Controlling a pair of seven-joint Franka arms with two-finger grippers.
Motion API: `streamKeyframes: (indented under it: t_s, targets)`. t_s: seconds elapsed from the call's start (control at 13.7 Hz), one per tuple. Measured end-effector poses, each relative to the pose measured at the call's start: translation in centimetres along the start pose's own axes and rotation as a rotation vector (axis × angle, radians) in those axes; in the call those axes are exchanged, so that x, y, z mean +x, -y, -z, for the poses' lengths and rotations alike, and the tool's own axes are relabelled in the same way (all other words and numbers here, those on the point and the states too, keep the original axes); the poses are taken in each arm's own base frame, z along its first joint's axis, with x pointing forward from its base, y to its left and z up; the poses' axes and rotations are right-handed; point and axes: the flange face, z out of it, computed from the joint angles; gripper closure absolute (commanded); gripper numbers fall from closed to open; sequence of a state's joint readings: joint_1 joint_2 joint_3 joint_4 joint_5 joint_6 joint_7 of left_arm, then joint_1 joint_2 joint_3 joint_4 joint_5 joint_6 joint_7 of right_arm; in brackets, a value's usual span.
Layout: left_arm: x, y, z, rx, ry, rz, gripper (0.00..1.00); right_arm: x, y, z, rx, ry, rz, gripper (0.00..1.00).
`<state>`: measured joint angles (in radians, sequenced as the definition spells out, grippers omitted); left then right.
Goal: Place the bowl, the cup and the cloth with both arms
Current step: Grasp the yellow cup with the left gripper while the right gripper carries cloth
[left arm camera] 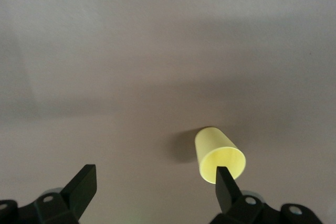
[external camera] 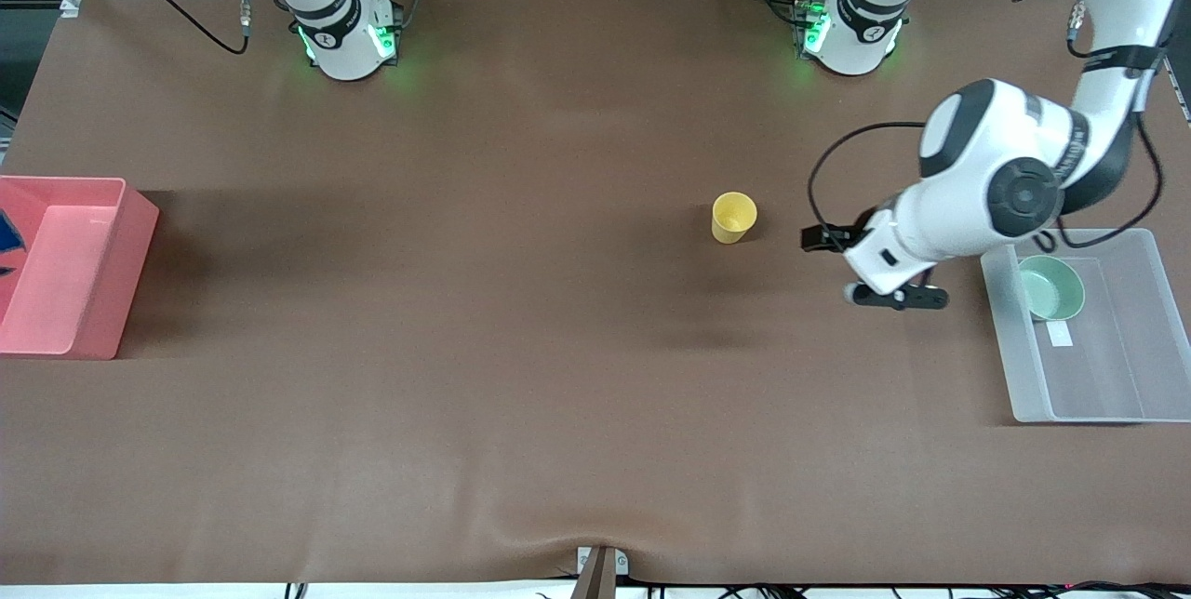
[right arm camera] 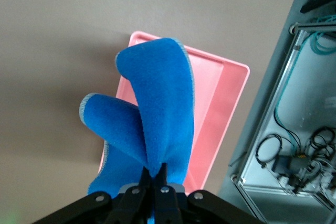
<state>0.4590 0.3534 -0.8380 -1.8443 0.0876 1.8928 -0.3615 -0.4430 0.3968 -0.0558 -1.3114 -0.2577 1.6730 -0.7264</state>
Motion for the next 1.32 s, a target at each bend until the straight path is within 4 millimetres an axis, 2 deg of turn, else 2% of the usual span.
streamKeyframes:
  t_s: [0.22,0.44,0.59,0.8,1.02,1.1,1.24,1.32]
  targets:
    - [-1.6,-3.6,-4.2,0.006,-0.003,0.022,0.0,-0.3,0.0,0.4,-0.053,0.073,0.024,1.0]
    - [-3.6,-4.7,-8.3,0.028,0.039,0.033,0.0,-0.7,-0.2,-0.5,-0.056,0.118,0.036,1.0]
    - [-4.6,-5.2,-10.4,0.031,0.045,0.022,0.0,-1.0,-0.9,-3.3,-0.027,0.154,0.031,1.0]
    - [-6.3,-5.9,-13.3,0.048,0.047,0.017,0.01,-0.7,-2.6,-9.3,0.009,0.188,0.025,1.0]
    - [-7.7,-6.4,-15.6,0.079,0.019,0.01,0.18,0.9,-2.9,-12.9,0.004,0.178,0.045,1.0]
    - [-7.8,-6.3,-16.0,0.08,0.015,0.007,0.2,1.4,-2.8,-13.8,0.006,0.178,0.052,1.0]
    - [-7.8,-6.1,-16.2,0.091,0.003,-0.005,0.37,2.0,-2.5,-15.2,0.016,0.187,0.061,1.0]
    - [-7.7,-6.0,-16.2,0.099,-0.005,-0.013,0.41,2.2,-2.4,-15.5,0.02,0.186,0.065,1.0]
